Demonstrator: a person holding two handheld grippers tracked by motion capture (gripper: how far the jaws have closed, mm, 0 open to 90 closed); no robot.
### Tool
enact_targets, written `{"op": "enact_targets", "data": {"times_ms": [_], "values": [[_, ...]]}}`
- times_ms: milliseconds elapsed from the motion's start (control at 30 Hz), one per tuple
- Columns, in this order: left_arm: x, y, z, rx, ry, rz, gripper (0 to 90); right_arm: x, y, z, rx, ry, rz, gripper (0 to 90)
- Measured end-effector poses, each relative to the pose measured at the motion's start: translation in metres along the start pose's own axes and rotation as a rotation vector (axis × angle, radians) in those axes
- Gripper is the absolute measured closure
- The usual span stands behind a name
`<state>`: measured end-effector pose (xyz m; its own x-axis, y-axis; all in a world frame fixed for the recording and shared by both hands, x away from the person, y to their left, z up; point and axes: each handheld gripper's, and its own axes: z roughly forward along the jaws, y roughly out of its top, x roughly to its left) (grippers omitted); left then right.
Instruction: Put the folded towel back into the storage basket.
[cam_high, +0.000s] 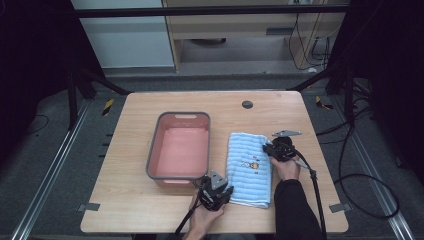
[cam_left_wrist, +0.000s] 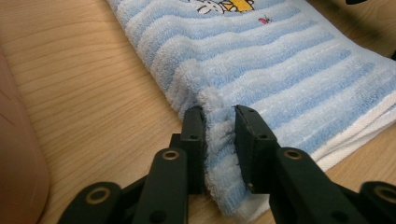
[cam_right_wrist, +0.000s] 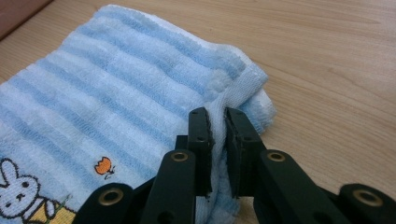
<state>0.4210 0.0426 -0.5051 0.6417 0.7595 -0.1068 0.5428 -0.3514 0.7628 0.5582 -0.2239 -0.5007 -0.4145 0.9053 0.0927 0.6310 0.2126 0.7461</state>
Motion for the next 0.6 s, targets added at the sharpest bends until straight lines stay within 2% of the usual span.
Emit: {"op": "enact_targets", "data": {"times_ms": [233, 367, 600], "values": [[0.000, 0.000, -0.001, -0.009, -0.003, -0.008, 82.5, 0.001, 0.002, -0.004, -0.022, 0.007, -0.007, 84.2], [0.001, 0.001, -0.003, -0.030, -0.006, -0.016, 84.0, 0.002, 0.005, -0.012, -0.052, 0.023, -0.008, 84.3], [0.002, 0.009, -0.015, -0.067, -0.024, -0.017, 84.5, 0.009, 0.016, -0.031, -0.116, 0.039, -0.049, 84.4]]}}
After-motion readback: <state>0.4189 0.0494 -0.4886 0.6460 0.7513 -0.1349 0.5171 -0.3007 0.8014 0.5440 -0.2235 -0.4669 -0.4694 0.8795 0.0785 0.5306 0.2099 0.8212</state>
